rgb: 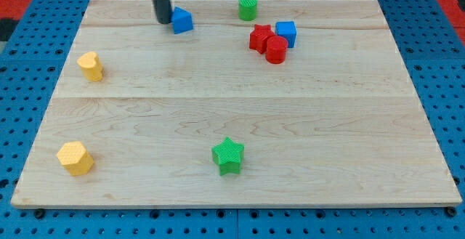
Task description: Move the blue triangle towards the left side of the red star
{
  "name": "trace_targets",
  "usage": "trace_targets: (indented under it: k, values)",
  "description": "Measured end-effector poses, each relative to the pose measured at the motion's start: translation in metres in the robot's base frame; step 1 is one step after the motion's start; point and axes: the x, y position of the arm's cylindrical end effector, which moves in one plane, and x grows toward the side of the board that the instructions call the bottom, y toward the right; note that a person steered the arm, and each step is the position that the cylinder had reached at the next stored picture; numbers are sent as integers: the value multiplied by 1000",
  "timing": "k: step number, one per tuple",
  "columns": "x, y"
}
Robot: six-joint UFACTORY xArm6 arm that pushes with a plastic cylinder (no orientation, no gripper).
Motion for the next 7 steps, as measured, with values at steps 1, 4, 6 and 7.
trace_targets:
  k: [1,4,6,7]
  values:
    - [2,46]
    - [-2,66]
    - [35,85]
    - [19,69]
